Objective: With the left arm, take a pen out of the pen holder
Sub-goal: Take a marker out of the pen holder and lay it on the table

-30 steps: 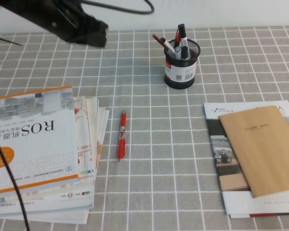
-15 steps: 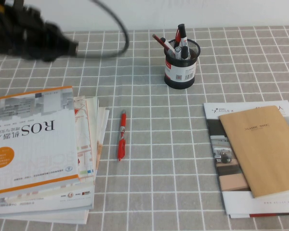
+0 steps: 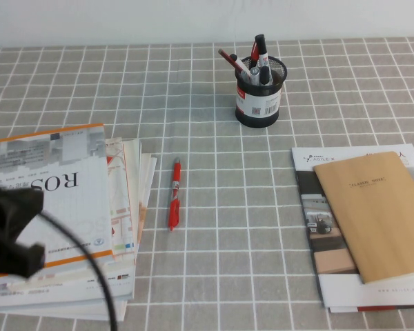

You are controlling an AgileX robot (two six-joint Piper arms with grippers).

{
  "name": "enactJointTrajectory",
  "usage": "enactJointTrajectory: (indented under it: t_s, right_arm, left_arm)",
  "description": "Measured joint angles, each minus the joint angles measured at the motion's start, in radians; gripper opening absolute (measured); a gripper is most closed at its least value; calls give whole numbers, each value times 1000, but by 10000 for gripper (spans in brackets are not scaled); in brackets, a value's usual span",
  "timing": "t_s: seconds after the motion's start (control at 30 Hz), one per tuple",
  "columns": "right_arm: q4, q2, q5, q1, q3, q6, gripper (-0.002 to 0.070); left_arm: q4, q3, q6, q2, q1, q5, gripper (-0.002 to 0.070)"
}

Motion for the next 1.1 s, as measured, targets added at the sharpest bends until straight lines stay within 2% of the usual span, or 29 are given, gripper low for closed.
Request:
enactJointTrajectory:
  t_s: [0.2,0.47,0.7,0.87,0.97,1.1]
  right_arm:
    - [0,0,0,0,0,0,-13]
    - [0,0,0,0,0,0,-13]
    - [0,0,0,0,0,0,-13]
    - [0,0,0,0,0,0,-13]
    - [0,0,0,0,0,0,-13]
    - [0,0,0,0,0,0,-13]
  left_arm:
    - [18,75,-2,-164,0,92,0]
    - [22,79,-2,-187,0,221,0]
    - [29,103,-2,-197,0,203,0]
    - [58,163,-7,-319,0,129,0]
    - [119,227,-109,-441,0,82,0]
    - [288,353,-362,-621,2,19,0]
